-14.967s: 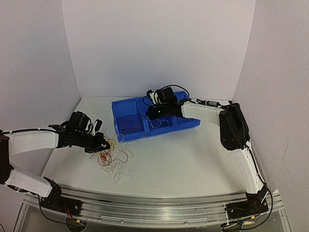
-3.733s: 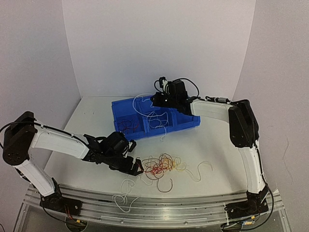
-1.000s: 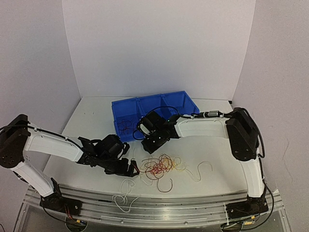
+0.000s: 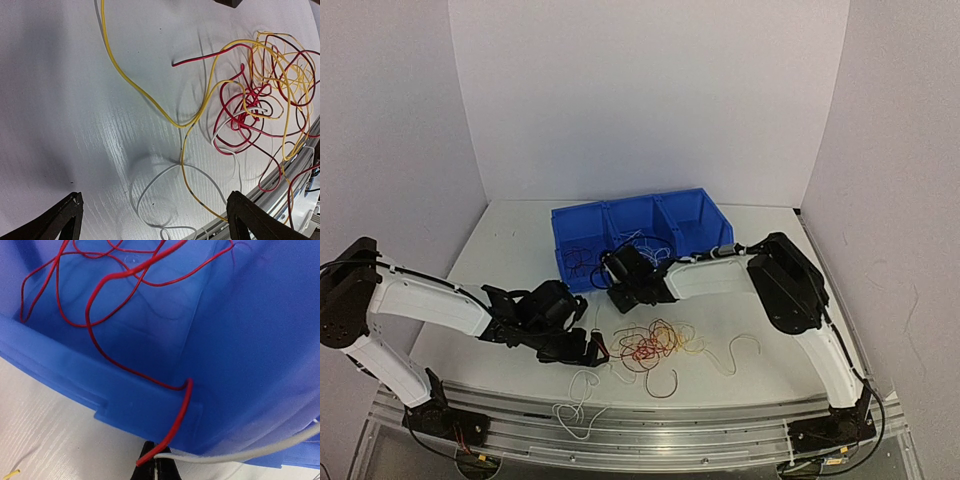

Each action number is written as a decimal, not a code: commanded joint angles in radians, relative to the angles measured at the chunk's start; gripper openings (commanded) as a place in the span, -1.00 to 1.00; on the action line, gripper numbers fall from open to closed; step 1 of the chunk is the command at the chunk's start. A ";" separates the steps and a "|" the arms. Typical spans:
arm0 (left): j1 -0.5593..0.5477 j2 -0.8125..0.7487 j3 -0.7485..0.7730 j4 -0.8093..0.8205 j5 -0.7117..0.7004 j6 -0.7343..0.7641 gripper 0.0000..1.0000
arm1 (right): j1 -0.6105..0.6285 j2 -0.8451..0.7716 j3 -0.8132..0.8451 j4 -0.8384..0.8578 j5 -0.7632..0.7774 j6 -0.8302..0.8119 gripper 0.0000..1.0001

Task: Untangle the cables

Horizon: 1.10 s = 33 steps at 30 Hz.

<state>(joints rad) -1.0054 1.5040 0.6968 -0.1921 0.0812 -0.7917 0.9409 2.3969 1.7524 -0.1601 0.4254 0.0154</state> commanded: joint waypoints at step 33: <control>-0.015 0.009 0.119 -0.045 -0.022 0.022 0.99 | -0.212 -0.163 0.199 0.006 -0.370 0.136 -0.34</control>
<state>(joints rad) -1.0127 1.5166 0.7672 -0.2123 0.0746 -0.7849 0.7034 2.3726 1.9415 -0.1235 0.1661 0.1121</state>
